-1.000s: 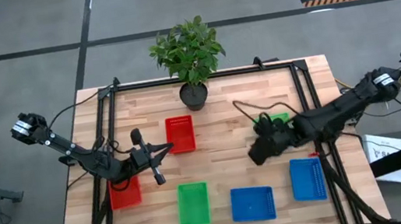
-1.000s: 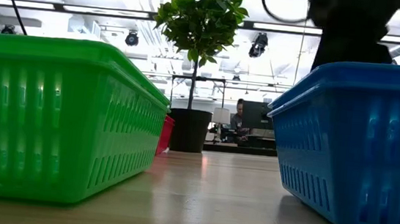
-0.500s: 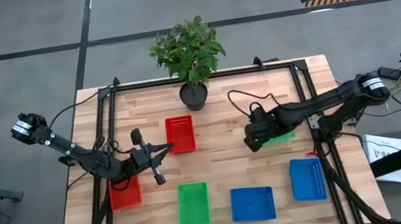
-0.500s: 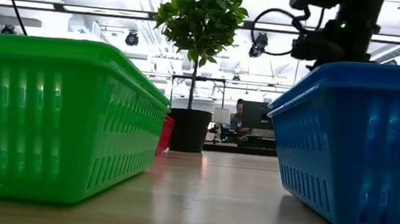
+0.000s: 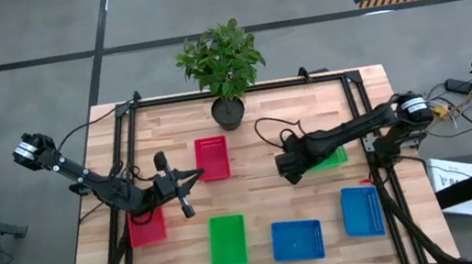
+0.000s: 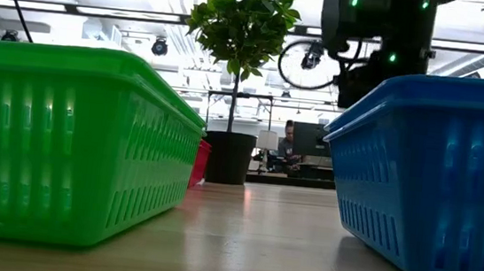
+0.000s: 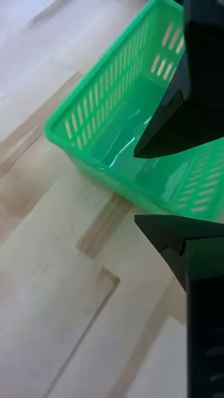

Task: Stack baskets by color
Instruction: Stack the top green basket on top of the bottom green baskets

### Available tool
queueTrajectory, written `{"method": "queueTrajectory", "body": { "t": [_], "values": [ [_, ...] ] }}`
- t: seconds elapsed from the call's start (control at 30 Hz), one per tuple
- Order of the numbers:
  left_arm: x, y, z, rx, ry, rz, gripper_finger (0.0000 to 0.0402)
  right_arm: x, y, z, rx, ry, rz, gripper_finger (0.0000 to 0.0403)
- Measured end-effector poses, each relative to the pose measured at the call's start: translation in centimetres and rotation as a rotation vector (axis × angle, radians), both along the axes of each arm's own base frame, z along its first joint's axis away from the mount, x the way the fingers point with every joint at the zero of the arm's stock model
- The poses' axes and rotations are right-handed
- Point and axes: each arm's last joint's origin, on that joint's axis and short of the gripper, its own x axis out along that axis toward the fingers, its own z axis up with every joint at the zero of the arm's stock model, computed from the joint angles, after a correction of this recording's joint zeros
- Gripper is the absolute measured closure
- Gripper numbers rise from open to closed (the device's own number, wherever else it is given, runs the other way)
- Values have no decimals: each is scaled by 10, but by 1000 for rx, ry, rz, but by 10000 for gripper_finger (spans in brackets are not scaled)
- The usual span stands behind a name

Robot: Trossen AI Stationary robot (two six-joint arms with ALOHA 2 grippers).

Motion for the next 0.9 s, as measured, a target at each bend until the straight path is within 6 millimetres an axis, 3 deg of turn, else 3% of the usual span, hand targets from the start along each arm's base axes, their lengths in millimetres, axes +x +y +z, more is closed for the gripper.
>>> {"method": "queueTrajectory", "body": {
  "t": [0.33,0.77,0.9],
  "values": [
    [0,0,0,0,1,0,401,6,-3,-25,-5,94,18,265],
    [0,0,0,0,1,0,401,7,-3,-24,-5,87,8,385],
    [0,0,0,0,1,0,401,10,-3,-21,-3,80,25,392]
  ]
}}
